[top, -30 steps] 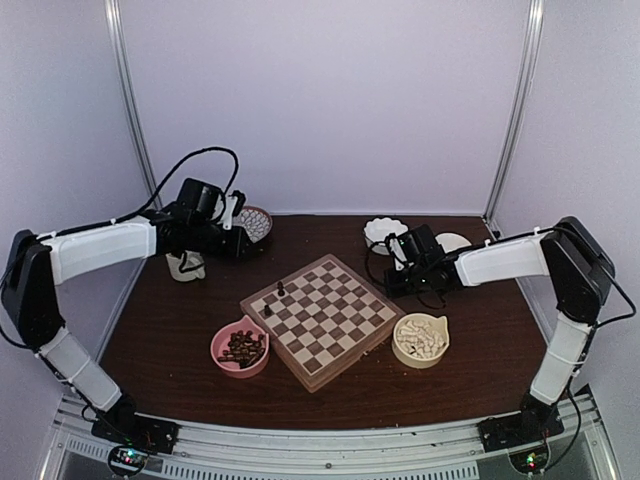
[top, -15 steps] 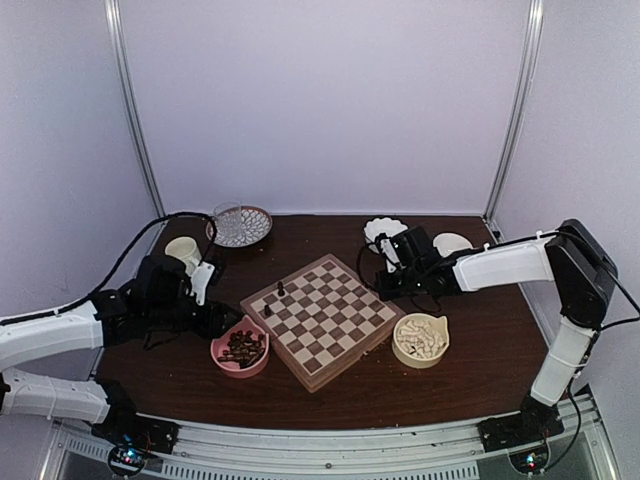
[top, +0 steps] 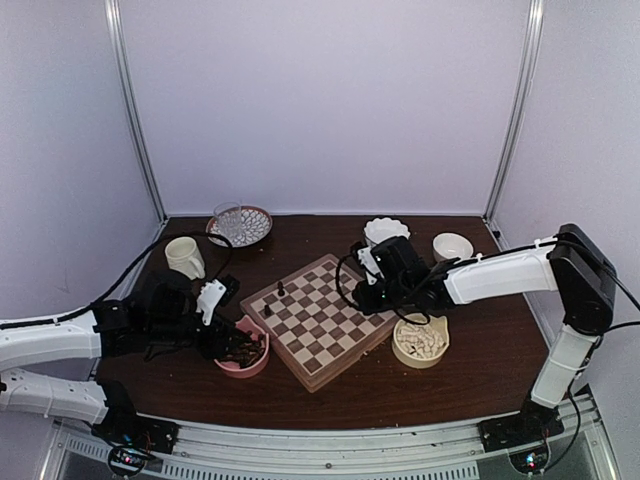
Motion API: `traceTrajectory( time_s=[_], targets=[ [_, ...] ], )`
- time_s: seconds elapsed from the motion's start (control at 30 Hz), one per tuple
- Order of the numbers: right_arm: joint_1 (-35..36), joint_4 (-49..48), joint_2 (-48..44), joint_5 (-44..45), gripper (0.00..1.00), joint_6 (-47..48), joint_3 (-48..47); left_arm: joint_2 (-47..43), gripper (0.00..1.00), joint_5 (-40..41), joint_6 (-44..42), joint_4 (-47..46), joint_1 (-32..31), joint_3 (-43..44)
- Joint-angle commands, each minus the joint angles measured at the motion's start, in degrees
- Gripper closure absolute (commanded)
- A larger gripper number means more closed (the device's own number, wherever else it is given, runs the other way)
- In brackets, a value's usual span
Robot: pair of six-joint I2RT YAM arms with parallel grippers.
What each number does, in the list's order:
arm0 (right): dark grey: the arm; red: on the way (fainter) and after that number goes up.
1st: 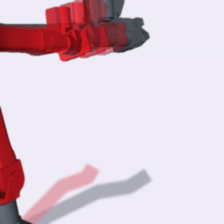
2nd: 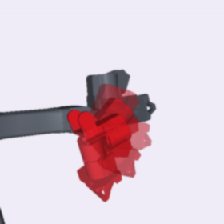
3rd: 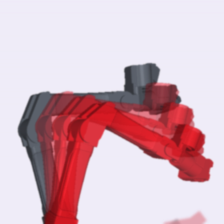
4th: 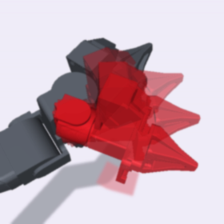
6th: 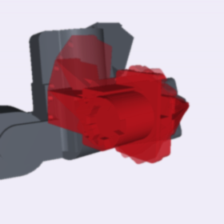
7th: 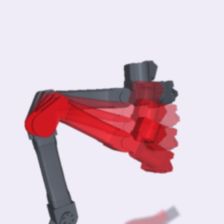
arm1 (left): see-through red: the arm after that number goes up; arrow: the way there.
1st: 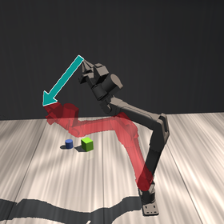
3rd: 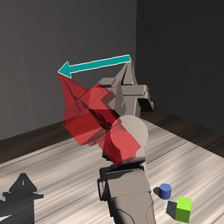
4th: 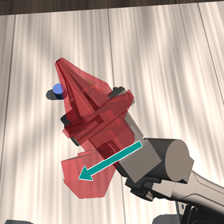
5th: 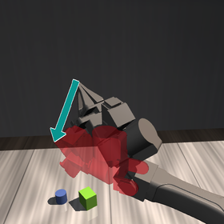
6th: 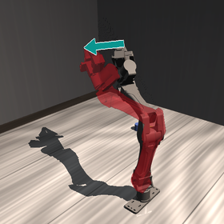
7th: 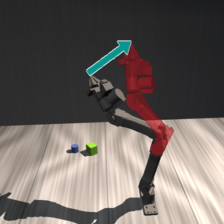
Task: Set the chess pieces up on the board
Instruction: Pick up the bishop from the storage box.
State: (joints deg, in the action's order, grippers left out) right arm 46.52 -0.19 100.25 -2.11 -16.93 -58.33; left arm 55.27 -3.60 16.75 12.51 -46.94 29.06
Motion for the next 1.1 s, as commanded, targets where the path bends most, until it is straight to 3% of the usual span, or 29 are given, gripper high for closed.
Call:
traceTrajectory(
  time_s=[0.0, 0.2, 0.73, 0.83, 0.97, 1.07],
  targets=[
    [0.0, -1.7, -2.7, 1.8, 0.87, 0.7, 0.2, 0.0, 0.52, 1.4, -1.1, 0.7, -0.4, -0.5],
    [0.0, -1.6, -4.2, 3.6, 0.85, 1.4, 0.7, 3.2, 0.50, 2.1, 0.6, 3.1, -0.8, -1.0],
    [0.0, -1.1, -5.1, 5.4, 0.84, 2.4, 0.9, 10.9, 0.61, 7.8, 0.6, 4.5, -5.9, 1.4],
    [0.0, -1.0, -5.2, 5.4, 0.84, 2.5, 1.0, 10.5, 0.68, 8.0, 0.6, 4.8, -6.0, 1.3],
    [0.0, -1.0, -5.2, 5.5, 0.84, 2.6, 1.0, 10.0, 0.87, 8.4, 0.6, 5.0, -6.0, 1.3],
    [0.0, -1.0, -5.1, 5.6, 0.84, 2.7, 0.9, 8.9, 0.96, 8.3, 0.6, 5.1, -6.0, 1.3]
  ],
)
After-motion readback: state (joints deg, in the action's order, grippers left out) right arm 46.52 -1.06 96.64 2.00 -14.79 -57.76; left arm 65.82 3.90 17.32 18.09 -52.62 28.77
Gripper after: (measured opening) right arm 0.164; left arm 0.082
